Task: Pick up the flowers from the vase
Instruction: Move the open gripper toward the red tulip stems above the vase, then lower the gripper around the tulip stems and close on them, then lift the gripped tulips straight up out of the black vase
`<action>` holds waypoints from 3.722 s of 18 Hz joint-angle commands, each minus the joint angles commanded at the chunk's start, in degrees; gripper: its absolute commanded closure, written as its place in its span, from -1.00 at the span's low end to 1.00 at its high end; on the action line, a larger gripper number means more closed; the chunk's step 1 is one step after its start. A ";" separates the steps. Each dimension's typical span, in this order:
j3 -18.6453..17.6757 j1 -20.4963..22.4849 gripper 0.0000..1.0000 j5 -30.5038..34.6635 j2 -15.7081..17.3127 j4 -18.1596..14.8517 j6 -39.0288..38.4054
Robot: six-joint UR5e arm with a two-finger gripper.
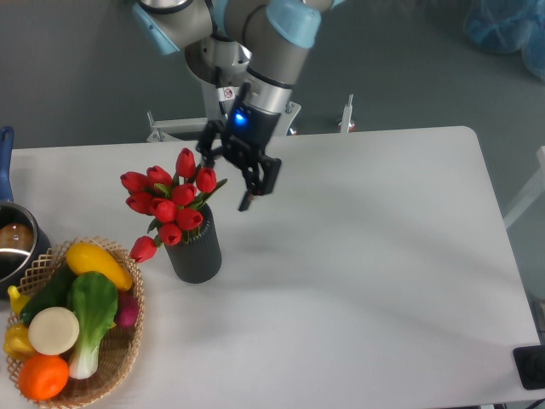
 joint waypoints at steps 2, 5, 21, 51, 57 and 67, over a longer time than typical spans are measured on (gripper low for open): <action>0.52 -0.53 -1.00 -0.70 -0.88 0.09 -4.11; 2.19 -0.71 -1.00 -1.58 -2.46 0.18 -5.01; 5.45 -0.62 0.52 -18.72 -11.69 1.14 -5.10; 13.26 8.60 1.00 -36.03 -7.74 0.97 -18.45; 15.82 10.54 1.00 -38.32 -7.74 0.70 -23.12; 15.73 11.42 1.00 -38.67 -6.51 0.70 -26.10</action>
